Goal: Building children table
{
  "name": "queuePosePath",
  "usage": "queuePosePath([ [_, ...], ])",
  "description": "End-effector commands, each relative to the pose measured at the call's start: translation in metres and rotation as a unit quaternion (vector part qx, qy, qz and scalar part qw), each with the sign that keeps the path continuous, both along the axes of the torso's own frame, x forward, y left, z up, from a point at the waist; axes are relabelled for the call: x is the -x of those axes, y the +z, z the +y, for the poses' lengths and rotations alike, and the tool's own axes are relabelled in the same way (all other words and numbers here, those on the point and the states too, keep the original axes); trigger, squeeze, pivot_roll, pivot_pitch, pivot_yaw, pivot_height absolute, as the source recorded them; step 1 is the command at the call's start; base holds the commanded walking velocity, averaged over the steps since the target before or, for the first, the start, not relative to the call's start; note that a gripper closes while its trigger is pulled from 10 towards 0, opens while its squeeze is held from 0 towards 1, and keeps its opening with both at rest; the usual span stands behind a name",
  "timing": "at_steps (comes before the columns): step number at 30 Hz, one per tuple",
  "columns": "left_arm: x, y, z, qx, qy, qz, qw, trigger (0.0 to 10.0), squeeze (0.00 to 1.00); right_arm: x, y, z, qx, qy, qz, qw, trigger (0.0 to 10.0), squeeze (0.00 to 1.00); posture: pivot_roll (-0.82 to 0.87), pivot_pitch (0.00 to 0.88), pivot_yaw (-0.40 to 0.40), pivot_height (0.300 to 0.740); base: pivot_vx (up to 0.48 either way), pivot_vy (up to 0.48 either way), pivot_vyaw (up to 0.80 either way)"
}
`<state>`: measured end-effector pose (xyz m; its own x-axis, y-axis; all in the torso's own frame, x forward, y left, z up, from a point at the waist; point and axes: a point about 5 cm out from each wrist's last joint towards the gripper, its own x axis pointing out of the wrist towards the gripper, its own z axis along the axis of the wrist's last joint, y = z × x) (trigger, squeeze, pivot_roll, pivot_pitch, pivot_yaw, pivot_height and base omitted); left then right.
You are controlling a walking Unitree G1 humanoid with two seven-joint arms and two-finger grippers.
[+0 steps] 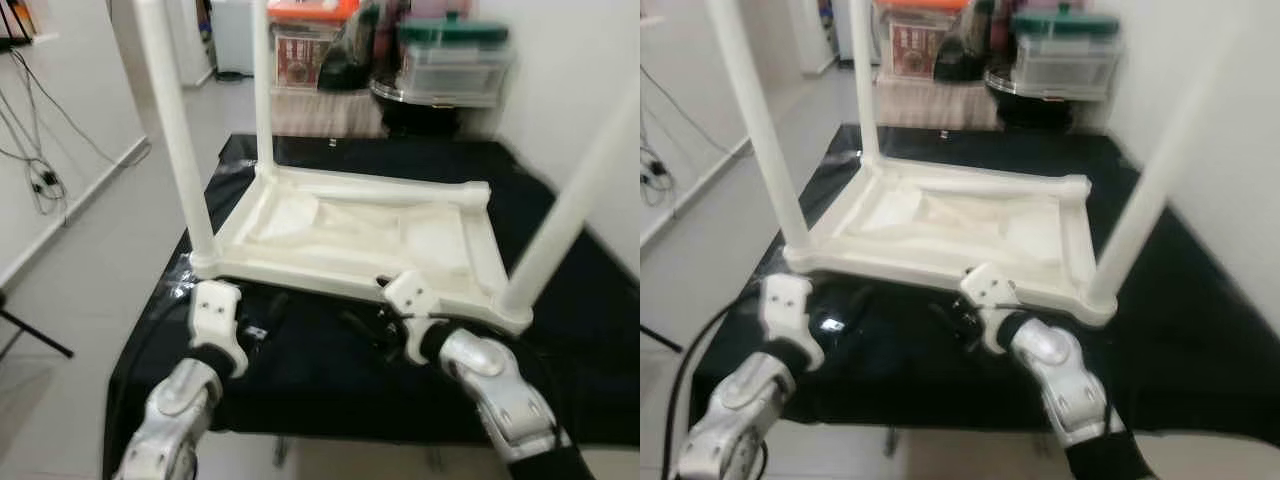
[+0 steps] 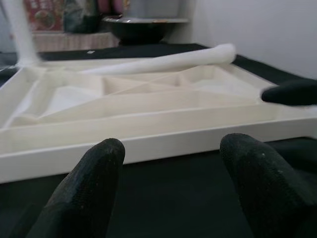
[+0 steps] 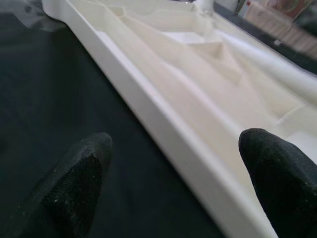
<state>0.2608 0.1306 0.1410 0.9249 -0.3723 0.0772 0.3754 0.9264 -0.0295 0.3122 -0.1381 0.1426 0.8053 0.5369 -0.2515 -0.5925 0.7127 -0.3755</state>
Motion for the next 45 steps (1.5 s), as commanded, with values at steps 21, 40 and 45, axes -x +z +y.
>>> queuePosePath([
  [21, 0.040, -0.012, 0.001, -0.020, -0.050, 0.052, 0.997, 10.0, 0.00, -0.025, -0.012, -0.042, 0.151, -0.168, 0.209, 0.951, 10.0, 0.00, 0.03, 0.049, -0.072, 0.740, 0.000, 0.000, 0.00],
  [40, 0.039, -0.008, -0.004, -0.021, -0.048, 0.045, 0.998, 10.0, 0.00, 0.042, 0.013, 0.045, 0.017, 0.123, 0.403, 0.907, 10.0, 0.00, 0.02, 0.045, -0.091, 0.740, 0.000, 0.000, 0.00],
  [45, 0.039, -0.008, -0.004, -0.021, -0.047, 0.043, 0.998, 10.0, 0.00, 0.042, 0.016, 0.051, 0.002, 0.116, 0.377, 0.919, 10.0, 0.00, 0.02, 0.039, -0.092, 0.740, 0.000, 0.000, 0.00],
])
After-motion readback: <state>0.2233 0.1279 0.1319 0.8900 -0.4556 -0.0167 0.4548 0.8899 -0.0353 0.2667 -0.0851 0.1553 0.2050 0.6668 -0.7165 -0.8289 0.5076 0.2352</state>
